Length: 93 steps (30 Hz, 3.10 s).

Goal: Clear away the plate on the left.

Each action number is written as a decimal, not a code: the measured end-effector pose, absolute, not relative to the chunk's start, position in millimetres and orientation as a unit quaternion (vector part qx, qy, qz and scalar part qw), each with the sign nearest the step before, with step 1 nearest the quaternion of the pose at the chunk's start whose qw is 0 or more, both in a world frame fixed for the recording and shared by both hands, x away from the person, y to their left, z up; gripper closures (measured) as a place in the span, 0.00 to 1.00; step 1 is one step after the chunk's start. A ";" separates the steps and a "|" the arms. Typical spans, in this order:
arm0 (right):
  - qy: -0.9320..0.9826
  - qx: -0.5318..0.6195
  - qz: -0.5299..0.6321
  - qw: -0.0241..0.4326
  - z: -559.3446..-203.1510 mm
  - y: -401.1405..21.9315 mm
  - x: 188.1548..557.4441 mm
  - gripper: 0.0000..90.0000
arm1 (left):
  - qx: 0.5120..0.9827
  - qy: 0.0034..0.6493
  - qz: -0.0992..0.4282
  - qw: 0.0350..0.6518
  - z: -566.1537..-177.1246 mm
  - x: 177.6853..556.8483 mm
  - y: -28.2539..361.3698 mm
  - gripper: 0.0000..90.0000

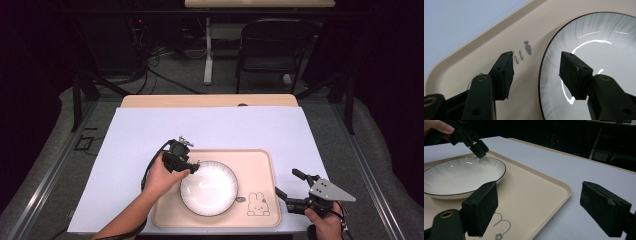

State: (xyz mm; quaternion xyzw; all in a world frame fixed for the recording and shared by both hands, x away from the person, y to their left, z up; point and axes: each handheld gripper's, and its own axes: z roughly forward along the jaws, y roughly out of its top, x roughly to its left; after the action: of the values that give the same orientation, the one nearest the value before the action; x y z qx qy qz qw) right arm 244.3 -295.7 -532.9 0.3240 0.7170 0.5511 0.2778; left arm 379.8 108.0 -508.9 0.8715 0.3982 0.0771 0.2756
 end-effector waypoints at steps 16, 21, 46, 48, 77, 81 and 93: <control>0.717 0.324 0.551 0.278 -532.7 -296.1 244.0 0.16 | 0.856 0.400 0.115 0.306 -480.4 376.1 120.7 0.45; 0.717 0.324 0.551 0.278 -532.6 -296.1 243.9 0.16 | 0.850 0.403 0.122 0.316 -470.5 373.9 131.2 0.45; 0.717 0.323 0.551 0.278 -532.6 -295.4 243.8 0.16 | 0.786 0.471 0.170 0.363 -460.0 338.0 223.1 0.42; 0.717 0.323 0.551 0.278 -532.5 -295.6 243.9 0.16 | 0.779 0.474 0.181 0.368 -464.7 334.8 228.7 0.42; 0.718 0.323 0.550 0.279 -533.0 -294.8 244.5 0.16 | 0.747 0.504 0.210 0.378 -519.6 296.7 267.4 0.27; 0.718 0.323 0.549 0.280 -532.9 -295.1 244.4 0.16 | 0.753 0.495 0.219 0.373 -525.4 292.5 267.2 0.28; 0.720 0.320 0.549 0.279 -533.1 -294.9 244.6 0.16 | 0.769 0.480 0.211 0.365 -533.7 293.0 257.4 0.28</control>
State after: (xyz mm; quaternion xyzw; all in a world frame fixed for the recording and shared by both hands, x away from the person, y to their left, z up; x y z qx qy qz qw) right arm 244.6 -294.9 -533.1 0.3205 0.7203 0.5486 0.2785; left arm 293.0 257.4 -533.7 0.7694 0.4800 0.2114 0.3646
